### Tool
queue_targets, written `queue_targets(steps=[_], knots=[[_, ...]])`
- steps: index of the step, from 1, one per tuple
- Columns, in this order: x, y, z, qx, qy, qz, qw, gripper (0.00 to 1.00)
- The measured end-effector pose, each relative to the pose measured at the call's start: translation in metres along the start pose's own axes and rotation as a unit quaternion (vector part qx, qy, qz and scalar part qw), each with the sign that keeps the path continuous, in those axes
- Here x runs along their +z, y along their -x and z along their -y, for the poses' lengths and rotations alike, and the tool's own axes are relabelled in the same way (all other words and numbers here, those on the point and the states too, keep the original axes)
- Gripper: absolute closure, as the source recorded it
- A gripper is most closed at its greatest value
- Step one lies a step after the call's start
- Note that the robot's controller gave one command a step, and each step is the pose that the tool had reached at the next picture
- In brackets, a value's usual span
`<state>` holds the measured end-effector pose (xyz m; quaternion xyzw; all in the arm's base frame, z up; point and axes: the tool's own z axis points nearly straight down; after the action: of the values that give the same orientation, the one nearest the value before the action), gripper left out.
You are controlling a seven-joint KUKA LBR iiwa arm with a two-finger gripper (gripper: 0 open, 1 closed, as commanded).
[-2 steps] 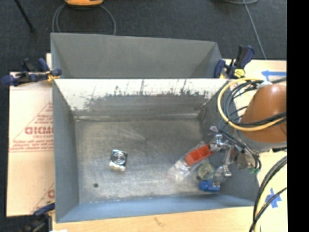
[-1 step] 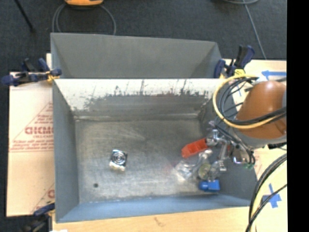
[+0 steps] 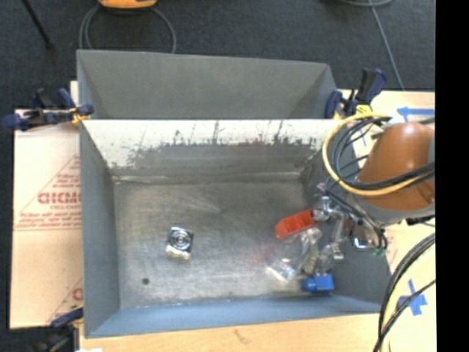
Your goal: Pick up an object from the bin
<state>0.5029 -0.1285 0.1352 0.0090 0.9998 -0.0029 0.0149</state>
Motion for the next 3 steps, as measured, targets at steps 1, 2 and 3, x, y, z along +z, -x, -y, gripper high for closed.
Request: queue_targets(steps=[1,2,3], knots=[[0.011,0.002,0.002,0.040,0.001,-0.0115,0.9991,0.00],[0.051,0.058,0.015,0.038,0.002,-0.0238,0.9990,0.00],[0.052,0.105,0.019,0.002,0.003,-0.0185,0.9998,0.00]])
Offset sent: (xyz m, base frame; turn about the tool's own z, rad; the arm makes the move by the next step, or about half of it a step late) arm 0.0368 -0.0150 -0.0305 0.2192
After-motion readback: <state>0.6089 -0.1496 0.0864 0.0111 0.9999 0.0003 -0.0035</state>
